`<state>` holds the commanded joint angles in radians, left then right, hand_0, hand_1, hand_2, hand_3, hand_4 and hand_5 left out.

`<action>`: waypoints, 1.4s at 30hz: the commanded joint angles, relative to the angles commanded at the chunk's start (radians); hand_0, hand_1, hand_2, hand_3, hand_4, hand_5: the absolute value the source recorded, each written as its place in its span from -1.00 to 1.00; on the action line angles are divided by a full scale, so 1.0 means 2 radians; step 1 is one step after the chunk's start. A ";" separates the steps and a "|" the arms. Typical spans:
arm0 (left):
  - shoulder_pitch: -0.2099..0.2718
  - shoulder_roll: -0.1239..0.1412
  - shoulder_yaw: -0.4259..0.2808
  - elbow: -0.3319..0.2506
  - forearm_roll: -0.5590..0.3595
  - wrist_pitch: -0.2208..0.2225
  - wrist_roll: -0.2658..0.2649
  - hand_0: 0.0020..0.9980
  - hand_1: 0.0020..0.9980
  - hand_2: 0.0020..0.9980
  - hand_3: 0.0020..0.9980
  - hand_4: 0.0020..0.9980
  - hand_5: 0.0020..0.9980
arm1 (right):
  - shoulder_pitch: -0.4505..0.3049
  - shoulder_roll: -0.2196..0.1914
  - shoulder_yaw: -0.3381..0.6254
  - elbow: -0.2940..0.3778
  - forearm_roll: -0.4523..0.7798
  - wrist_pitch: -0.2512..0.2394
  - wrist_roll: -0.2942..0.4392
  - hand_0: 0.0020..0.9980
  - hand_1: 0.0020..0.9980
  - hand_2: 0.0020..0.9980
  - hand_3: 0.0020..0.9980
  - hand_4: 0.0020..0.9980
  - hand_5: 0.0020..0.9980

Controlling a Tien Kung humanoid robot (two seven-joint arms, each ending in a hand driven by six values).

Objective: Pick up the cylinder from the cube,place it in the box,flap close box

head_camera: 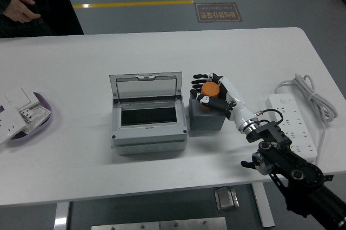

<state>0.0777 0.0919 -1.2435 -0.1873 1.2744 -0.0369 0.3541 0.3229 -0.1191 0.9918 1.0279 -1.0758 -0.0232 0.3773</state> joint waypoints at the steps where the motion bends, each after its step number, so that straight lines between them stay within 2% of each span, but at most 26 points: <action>1: 0.000 0.000 0.000 0.000 0.000 0.000 0.000 0.22 0.24 0.17 0.27 0.40 -0.60 | 0.000 0.000 0.000 0.000 0.000 0.000 0.000 0.30 0.25 0.25 0.30 0.58 -0.78; 2: 0.000 0.000 0.000 0.000 0.000 0.000 0.000 0.22 0.24 0.17 0.27 0.40 -0.60 | 0.000 0.000 0.000 0.000 0.000 0.000 0.000 0.26 0.24 0.24 0.30 0.49 -0.79; 7: 0.000 0.000 0.000 0.000 0.000 0.000 0.000 0.22 0.24 0.17 0.27 0.40 -0.60 | 0.000 0.000 -0.001 0.000 0.000 -0.001 -0.002 0.26 0.24 0.24 0.30 0.49 -0.79; 8: 0.000 0.000 0.000 0.000 0.000 0.000 0.000 0.22 0.24 0.17 0.27 0.40 -0.60 | 0.000 0.000 -0.001 0.000 -0.001 -0.002 -0.002 0.29 0.27 0.22 0.32 0.06 -1.00; 13: 0.000 0.000 0.000 0.000 0.000 0.000 -0.001 0.22 0.24 0.17 0.27 0.40 -0.60 | 0.000 0.000 -0.003 0.000 -0.002 -0.005 -0.004 0.29 0.27 0.22 0.32 0.06 -1.00; 14: 0.000 0.000 0.001 0.000 0.000 0.000 -0.001 0.22 0.24 0.17 0.27 0.40 -0.60 | 0.000 0.000 -0.003 0.000 -0.002 -0.006 -0.004 0.36 0.23 0.09 0.18 -0.28 -1.00; 19: -0.001 0.000 0.000 0.000 0.000 0.000 -0.001 0.22 0.24 0.17 0.27 0.40 -0.60 | 0.000 -0.001 -0.004 0.000 -0.001 -0.010 -0.005 0.36 0.23 0.09 0.18 -0.28 -1.00; 20: -0.001 0.000 0.001 0.000 0.000 0.000 -0.001 0.22 0.24 0.17 0.27 0.40 -0.60 | 0.000 -0.001 -0.005 0.001 0.000 -0.011 -0.005 0.20 0.13 0.00 0.04 -0.83 -1.00; 25: 0.000 0.000 0.001 0.000 0.000 0.000 -0.001 0.22 0.24 0.17 0.27 0.40 -0.60 | -0.001 -0.001 -0.007 0.002 0.002 -0.013 -0.008 0.20 0.13 0.00 0.04 -0.83 -1.00; 26: 0.000 0.000 0.001 0.000 0.000 0.000 -0.001 0.23 0.24 0.17 0.26 0.40 -0.60 | -0.001 -0.001 -0.007 0.003 0.003 -0.013 -0.007 -0.02 -0.04 -0.22 -0.10 -1.00 -1.00; 31: 0.000 -0.001 0.000 0.000 0.000 0.000 -0.001 0.23 0.24 0.17 0.26 0.40 -0.60 | -0.001 0.000 -0.007 0.010 0.008 -0.025 0.005 -0.02 -0.04 -0.22 -0.10 -1.00 -1.00; 32: 0.000 -0.001 0.000 0.000 0.000 0.000 -0.001 0.23 0.24 0.17 0.26 0.39 -0.61 | -0.001 0.000 -0.005 0.013 0.009 -0.028 0.008 -0.19 -0.24 -0.46 -0.42 -1.00 -1.00; 35: 0.000 -0.001 0.000 0.000 0.000 0.001 -0.001 0.23 0.24 0.17 0.26 0.39 -0.61 | -0.003 -0.001 0.002 0.028 0.007 -0.040 0.016 -0.19 -0.24 -0.46 -0.42 -1.00 -1.00; 37: 0.000 0.000 0.000 0.000 0.000 0.001 -0.001 0.23 0.24 0.17 0.26 0.39 -0.61 | -0.006 -0.002 0.007 0.045 0.001 -0.051 0.018 -0.19 -0.24 -0.46 -0.42 -1.00 -1.00; 38: 0.000 0.000 0.000 0.000 0.001 0.001 0.000 0.23 0.24 0.17 0.26 0.39 -0.61 | -0.008 -0.002 0.009 0.055 -0.004 -0.059 0.019 -0.21 -0.30 -0.49 -0.51 -1.00 -1.00; 42: 0.000 -0.001 -0.001 0.000 0.001 0.001 0.001 0.23 0.24 0.17 0.26 0.39 -0.61 | -0.013 0.001 0.002 0.094 -0.028 -0.083 0.015 -0.21 -0.30 -0.49 -0.51 -1.00 -1.00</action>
<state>0.0782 0.0905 -1.2447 -0.1882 1.2769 -0.0355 0.3555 0.2960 -0.1172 0.9968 1.2154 -1.1319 -0.1889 0.4077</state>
